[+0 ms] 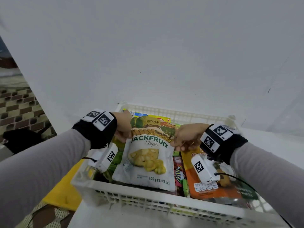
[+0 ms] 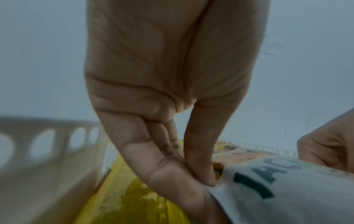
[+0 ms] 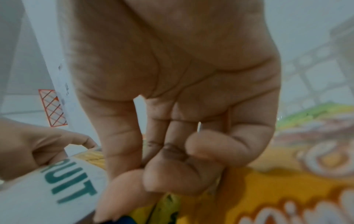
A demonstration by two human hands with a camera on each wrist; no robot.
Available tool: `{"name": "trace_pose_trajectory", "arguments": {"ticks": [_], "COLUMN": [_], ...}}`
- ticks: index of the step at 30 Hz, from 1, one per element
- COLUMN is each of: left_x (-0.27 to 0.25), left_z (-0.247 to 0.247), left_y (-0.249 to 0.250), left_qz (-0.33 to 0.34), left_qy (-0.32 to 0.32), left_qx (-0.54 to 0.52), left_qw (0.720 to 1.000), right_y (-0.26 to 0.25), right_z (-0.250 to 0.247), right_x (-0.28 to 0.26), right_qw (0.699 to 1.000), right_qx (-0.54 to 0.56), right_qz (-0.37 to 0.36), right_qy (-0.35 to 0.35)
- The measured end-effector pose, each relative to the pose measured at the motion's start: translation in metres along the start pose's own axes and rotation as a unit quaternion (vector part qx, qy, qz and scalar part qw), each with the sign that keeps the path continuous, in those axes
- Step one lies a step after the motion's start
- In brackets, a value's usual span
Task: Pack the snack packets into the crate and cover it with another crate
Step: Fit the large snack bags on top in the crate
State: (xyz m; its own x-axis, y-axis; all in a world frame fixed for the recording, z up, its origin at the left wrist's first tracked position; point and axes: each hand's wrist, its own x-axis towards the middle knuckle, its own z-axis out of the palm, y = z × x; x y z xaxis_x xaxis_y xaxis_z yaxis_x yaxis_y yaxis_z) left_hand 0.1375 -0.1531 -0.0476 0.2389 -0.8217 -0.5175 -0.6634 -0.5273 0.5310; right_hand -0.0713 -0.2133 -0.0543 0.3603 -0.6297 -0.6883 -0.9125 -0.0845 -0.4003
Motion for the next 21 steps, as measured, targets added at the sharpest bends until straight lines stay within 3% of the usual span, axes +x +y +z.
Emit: {"name": "trace_pose_trajectory", "arguments": {"ticks": [8,12,14,16,18,19,21], "left_x": [0.0,0.0,-0.004,-0.008,-0.015,-0.017,-0.024], "left_z": [0.019,0.022,0.021,0.02,0.022,0.024,0.03], "left_y": [0.013,0.015,0.018,0.022,0.031,0.036,0.045], "left_qz": [0.023,0.022,0.035,0.103,0.201,0.263,0.333], "left_qy": [-0.009,-0.018,0.005,0.078,0.131,0.117,0.01], "left_qx": [0.105,0.113,0.205,0.358,0.381,0.367,0.377], "left_qw": [0.994,0.993,0.978,0.925,0.893,0.885,0.864], "right_y": [-0.003,-0.006,-0.007,-0.008,-0.005,-0.003,0.006], "right_z": [-0.004,0.007,0.01,0.007,-0.003,-0.008,-0.017], "right_x": [-0.014,-0.007,-0.009,-0.017,-0.027,-0.031,-0.036], "right_qw": [0.994,0.985,0.973,0.963,0.964,0.965,0.959], "right_qx": [-0.104,-0.166,-0.211,-0.239,-0.244,-0.247,-0.279], "right_qz": [-0.01,-0.004,-0.021,-0.054,-0.064,-0.059,-0.036], "right_qy": [0.009,0.052,0.088,0.107,0.089,0.072,0.032]}}
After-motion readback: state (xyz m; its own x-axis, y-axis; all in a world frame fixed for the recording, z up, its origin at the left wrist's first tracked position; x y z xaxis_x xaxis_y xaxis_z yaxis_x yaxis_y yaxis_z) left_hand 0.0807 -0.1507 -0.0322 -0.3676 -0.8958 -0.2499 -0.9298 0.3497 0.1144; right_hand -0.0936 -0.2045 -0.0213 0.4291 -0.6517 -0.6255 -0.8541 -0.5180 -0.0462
